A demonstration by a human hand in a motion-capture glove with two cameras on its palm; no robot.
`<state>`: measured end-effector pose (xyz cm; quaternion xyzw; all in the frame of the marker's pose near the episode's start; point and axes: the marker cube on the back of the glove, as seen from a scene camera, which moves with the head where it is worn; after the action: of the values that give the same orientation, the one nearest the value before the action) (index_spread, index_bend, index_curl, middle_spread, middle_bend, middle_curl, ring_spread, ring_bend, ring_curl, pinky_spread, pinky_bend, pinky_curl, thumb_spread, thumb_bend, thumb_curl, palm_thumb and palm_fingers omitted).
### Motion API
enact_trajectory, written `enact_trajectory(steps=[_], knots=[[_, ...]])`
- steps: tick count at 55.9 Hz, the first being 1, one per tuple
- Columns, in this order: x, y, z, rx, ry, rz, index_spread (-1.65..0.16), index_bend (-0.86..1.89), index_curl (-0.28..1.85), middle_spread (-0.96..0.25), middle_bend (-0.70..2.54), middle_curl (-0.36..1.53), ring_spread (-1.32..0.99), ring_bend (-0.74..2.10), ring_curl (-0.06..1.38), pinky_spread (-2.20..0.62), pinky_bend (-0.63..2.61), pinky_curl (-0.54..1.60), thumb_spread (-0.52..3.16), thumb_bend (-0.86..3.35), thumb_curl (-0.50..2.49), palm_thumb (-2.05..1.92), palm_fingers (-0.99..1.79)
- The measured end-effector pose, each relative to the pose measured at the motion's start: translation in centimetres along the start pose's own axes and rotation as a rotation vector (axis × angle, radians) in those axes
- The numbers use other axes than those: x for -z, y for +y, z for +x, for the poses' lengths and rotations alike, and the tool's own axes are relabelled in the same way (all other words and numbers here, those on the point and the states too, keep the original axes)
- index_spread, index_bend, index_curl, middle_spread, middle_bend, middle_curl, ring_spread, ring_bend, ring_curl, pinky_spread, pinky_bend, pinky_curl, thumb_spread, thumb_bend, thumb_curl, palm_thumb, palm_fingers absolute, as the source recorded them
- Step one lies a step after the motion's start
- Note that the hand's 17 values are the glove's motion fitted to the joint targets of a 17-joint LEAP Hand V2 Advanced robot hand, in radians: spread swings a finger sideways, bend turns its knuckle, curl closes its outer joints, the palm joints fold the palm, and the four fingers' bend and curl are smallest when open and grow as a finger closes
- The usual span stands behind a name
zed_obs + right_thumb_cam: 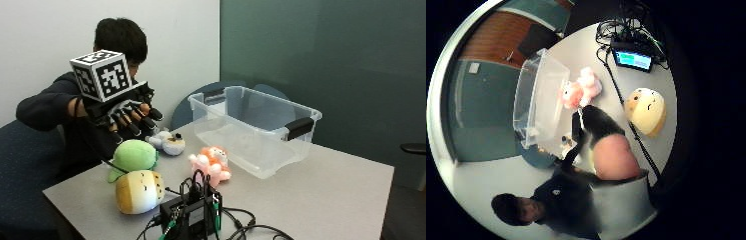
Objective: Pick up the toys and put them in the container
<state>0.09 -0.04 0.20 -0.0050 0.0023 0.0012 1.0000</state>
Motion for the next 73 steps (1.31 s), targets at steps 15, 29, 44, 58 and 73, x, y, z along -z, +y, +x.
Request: enact_trajectory(steps=[15, 29, 44, 58, 73], knots=[[-10.0, -1.0, 3.9, -0.073, 0.015, -0.194, -0.21, 0.12, 0.11, 0.00, 0.15, 0.11, -0.01, 0.18, 0.05, 0.04, 0.82, 0.26, 1.09, 0.03, 0.13, 0.07, -0.13], [-16.1, -1.5, 4.7, -0.036, -0.038, -0.014, -0.27, 0.11, 0.11, 0.00, 0.18, 0.14, -0.03, 0.63, 0.18, -0.04, 1.10, 0.33, 1.24, 0.13, 0.25, 0.30, 0.36], [-2.4, -1.4, -11.8, 0.323, -0.190, 0.296, -0.30, 0.21, 0.10, -0.18, 0.66, 0.33, -0.29, 1.13, 0.40, -0.28, 1.11, 0.40, 0.94, 0.29, 0.49, 0.73, 0.99], [5.8, -3.8, -34.8, 0.542, -0.334, 0.351, -0.34, 0.42, 0.18, -0.23, 0.87, 0.47, -0.35, 1.20, 0.48, -0.31, 1.07, 0.44, 0.64, 0.24, 0.63, 0.72, 0.97], [0.6, -6.7, -32.0, 0.534, -0.202, 0.052, -0.27, 0.18, 0.22, -0.08, 0.33, 0.34, -0.12, 0.45, 0.29, -0.08, 1.06, 0.42, 1.02, -0.06, 0.47, 0.24, -0.33]])
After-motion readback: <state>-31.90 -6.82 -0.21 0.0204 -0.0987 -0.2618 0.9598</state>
